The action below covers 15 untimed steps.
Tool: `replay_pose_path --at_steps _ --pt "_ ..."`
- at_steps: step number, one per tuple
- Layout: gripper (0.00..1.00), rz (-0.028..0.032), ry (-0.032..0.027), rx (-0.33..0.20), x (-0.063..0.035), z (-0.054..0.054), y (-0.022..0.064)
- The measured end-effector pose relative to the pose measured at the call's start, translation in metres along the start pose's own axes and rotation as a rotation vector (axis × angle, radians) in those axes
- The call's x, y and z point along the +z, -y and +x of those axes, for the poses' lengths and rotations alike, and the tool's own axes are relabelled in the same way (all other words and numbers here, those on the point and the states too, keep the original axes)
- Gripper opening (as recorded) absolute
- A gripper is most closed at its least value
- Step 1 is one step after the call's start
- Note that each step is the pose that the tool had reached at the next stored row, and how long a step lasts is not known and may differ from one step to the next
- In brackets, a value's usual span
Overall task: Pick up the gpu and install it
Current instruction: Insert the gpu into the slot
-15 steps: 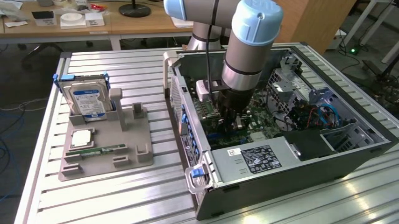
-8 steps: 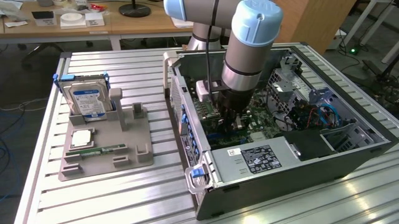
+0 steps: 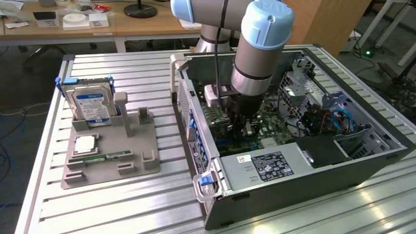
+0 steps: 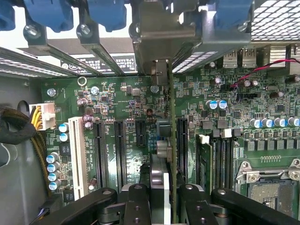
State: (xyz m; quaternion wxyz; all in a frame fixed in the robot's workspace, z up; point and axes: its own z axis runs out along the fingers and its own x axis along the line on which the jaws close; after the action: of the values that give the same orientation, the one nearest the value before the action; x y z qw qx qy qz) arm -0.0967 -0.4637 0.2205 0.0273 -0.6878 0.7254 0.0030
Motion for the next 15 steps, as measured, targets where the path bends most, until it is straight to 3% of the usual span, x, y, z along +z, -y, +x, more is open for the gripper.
replay_pose_path --at_steps 12,15 --pt "0.29 0.0001 0.0000 0.000 0.0001 0.0000 0.0000" --pt "0.29 0.0005 -0.0066 0.000 0.0002 0.0000 0.0001"
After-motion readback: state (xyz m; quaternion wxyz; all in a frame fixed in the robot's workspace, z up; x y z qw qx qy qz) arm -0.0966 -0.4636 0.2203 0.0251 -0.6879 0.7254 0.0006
